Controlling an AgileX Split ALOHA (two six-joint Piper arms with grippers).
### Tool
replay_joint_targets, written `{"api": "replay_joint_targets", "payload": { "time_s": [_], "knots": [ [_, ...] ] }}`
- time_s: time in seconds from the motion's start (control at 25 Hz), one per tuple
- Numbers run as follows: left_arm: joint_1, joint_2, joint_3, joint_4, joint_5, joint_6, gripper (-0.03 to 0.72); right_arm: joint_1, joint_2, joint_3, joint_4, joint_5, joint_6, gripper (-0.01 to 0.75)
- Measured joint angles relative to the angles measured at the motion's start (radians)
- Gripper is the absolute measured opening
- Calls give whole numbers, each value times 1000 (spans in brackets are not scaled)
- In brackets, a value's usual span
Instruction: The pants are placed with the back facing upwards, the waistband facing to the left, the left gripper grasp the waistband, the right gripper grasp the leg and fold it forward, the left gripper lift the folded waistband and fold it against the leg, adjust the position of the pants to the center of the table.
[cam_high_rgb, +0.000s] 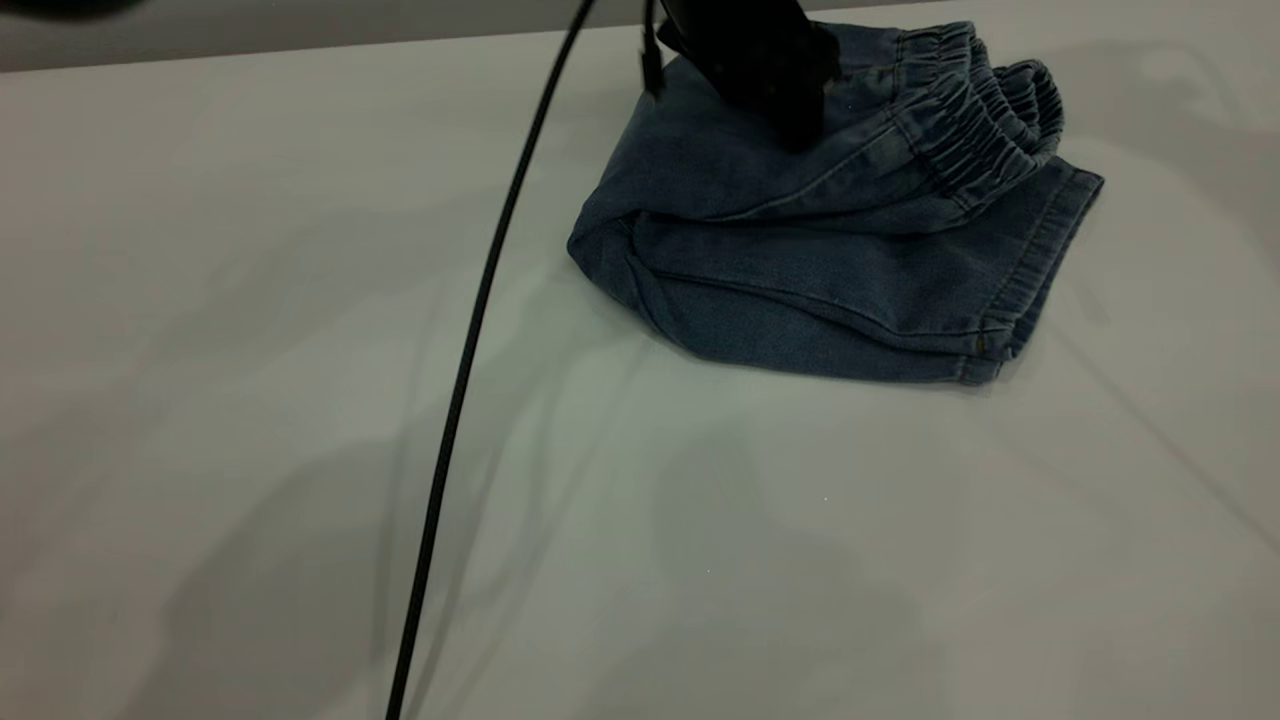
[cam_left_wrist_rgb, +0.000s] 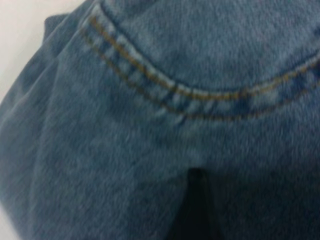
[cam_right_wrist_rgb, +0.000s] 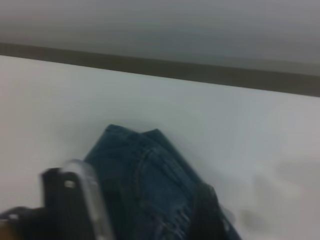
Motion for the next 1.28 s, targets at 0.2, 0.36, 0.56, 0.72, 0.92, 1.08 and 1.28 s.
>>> {"api": "replay_joint_targets", "payload": {
  "time_s": [0.2, 0.36, 0.56, 0.72, 0.92, 1.08, 1.28],
  "knots": [
    [-1, 48, -1, -8, -33, 1, 539, 0, 0, 0, 9, 8, 0, 437],
    [-1, 56, -3, -21, -10, -98, 539, 0, 0, 0, 10, 15, 2, 437],
    [-2, 53, -4, -25, 87, -320, 539, 0, 0, 0, 12, 15, 2, 437],
    [-5, 39, -4, -25, 225, -471, 539, 0, 1, 0, 12, 11, 3, 437],
    [-7, 13, -25, -24, 358, -504, 539, 0, 2, 0, 13, 5, 2, 437],
    [-7, 4, -123, -23, 388, -392, 539, 0, 2, 0, 13, 5, 2, 437],
    [-7, 0, -208, -17, 374, -272, 539, 0, 2, 0, 14, 5, 1, 437]
  ]
}}
